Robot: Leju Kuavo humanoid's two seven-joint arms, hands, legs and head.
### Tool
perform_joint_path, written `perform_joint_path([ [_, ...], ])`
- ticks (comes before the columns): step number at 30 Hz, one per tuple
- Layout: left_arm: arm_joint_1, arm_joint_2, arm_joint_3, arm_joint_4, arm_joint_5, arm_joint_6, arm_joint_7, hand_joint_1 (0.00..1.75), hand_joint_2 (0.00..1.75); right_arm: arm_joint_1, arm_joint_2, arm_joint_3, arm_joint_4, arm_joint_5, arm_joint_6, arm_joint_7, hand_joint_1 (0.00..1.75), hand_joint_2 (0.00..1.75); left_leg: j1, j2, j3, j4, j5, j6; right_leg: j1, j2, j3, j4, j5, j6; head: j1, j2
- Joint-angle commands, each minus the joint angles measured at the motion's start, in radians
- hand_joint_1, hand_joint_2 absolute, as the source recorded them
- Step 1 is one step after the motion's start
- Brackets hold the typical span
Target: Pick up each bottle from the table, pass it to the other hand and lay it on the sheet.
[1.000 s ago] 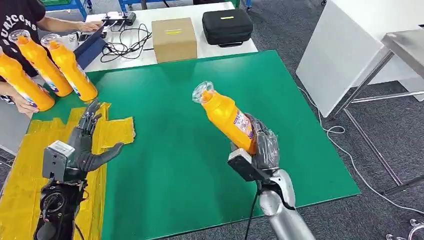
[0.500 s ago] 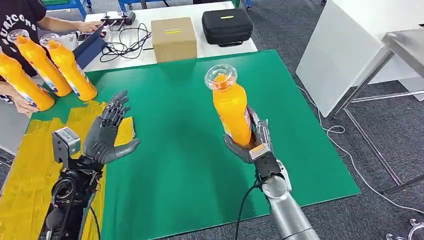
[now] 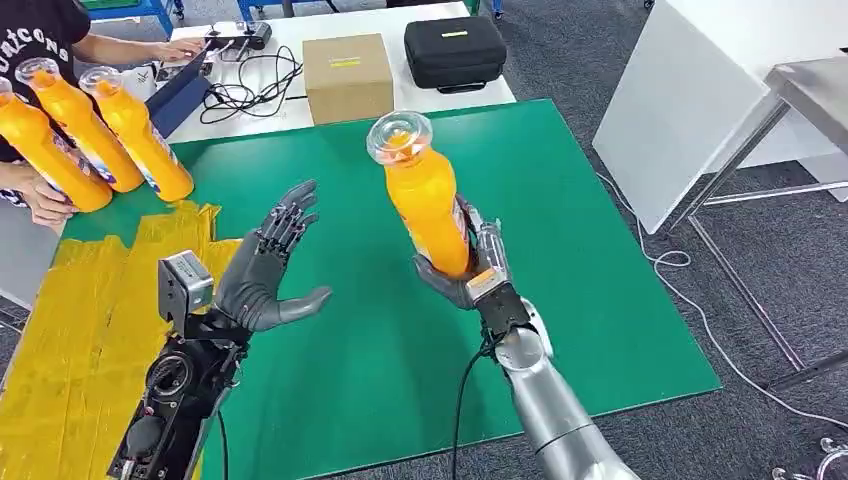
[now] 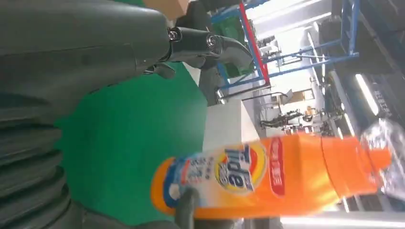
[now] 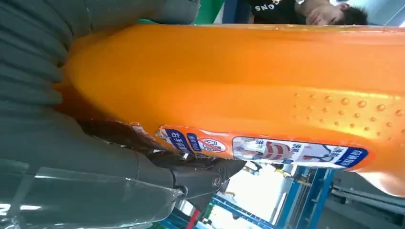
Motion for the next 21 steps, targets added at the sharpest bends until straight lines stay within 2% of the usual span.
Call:
perform_joint_path([
  [1,-0.061,0.008,-0.066,0.035,0.011,0.029,0.011,0.0,1.75,-0.114,0.034,0.091,0.147,0.016,-0.017,0.005,1.75,1.75,0.001,0.002,0.003,0.001,-0.002,-0.002,0.001,0.001,0.003,0.0,-0.001,-0.001,0.0,0.0],
  [6,-0.104,0.008,-0.062,0.074,0.033,0.05,0.015,0.0,1.75,-0.156,0.072,0.192,0.209,0.036,0.017,0.009,1.75,1.75,0.001,0.002,0.003,0.0,-0.001,-0.001,0.001,0.001,0.002,0.0,-0.001,-0.001,0.0,0.0],
  [11,-0.112,0.009,-0.059,0.085,0.041,0.052,0.014,0.0,1.75,-0.159,0.075,0.215,0.222,0.037,0.018,0.004,1.75,1.75,0.001,0.001,0.003,0.0,-0.001,-0.002,0.001,0.0,0.003,0.0,-0.001,-0.001,0.0,0.0],
  [17,-0.136,0.018,-0.02,0.148,0.098,0.052,0.005,0.0,1.75,-0.152,0.074,0.406,0.258,0.116,0.072,-0.018,1.75,1.75,0.002,0.004,0.005,0.0,-0.002,-0.002,0.001,0.002,0.004,0.0,-0.001,-0.001,0.0,0.0],
  [21,-0.136,0.016,-0.018,0.166,0.106,0.037,-0.003,0.0,1.75,-0.152,0.068,0.447,0.284,0.132,0.062,-0.015,1.75,1.75,0.002,0.001,0.007,-0.001,-0.002,-0.002,0.002,0.0,0.007,-0.001,-0.002,-0.002,0.0,0.0],
])
